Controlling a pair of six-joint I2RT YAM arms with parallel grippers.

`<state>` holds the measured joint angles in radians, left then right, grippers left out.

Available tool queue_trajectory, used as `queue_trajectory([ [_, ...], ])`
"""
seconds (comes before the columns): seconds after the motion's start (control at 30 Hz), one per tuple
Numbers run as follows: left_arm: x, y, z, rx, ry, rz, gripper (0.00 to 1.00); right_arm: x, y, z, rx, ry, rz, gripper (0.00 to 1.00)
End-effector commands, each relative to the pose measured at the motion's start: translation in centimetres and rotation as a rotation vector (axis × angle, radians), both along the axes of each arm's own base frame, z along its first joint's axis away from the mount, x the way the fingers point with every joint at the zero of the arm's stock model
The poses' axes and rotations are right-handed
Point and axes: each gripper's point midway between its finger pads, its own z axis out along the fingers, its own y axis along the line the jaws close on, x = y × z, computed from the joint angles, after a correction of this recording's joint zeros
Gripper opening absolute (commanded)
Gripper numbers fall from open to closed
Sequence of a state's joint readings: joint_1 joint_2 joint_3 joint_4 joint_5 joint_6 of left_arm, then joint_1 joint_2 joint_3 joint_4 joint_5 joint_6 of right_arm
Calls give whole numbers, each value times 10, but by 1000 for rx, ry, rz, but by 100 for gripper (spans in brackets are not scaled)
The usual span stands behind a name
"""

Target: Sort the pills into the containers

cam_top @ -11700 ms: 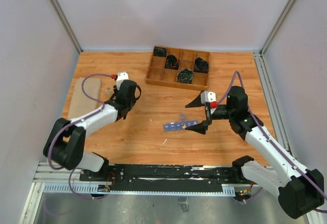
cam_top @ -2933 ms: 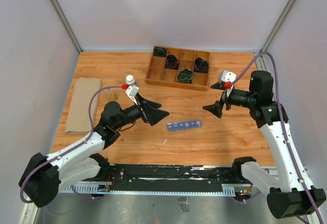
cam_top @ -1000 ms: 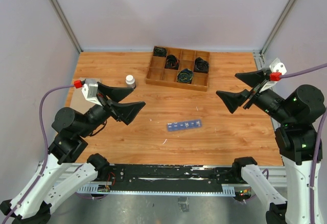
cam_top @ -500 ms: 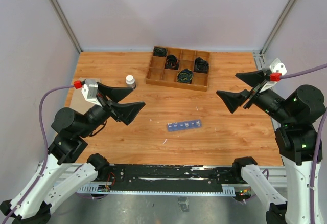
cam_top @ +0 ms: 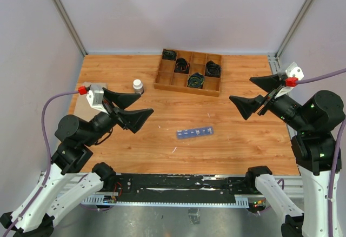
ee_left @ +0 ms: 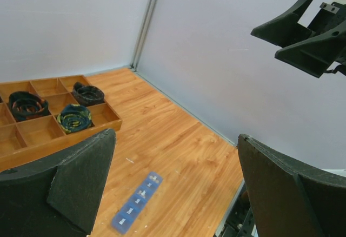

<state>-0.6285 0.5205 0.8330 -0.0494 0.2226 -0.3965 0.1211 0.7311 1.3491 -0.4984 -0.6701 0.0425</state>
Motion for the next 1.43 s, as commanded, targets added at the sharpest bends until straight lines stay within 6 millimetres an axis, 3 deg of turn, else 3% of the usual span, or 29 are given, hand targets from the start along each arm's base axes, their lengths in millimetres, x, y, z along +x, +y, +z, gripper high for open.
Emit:
queue_trajectory([
  [0.0,-1,2,0,2,-27,3,99,2,-6,2,-11,-25,-29,99],
  [0.8,2,1,-5,4,-19,8,99,6,-8,2,-10,-24,-47,99],
  [1.4,15,1,-14,10,4,54,99,29,-10,-10,-23,30,-69,99],
])
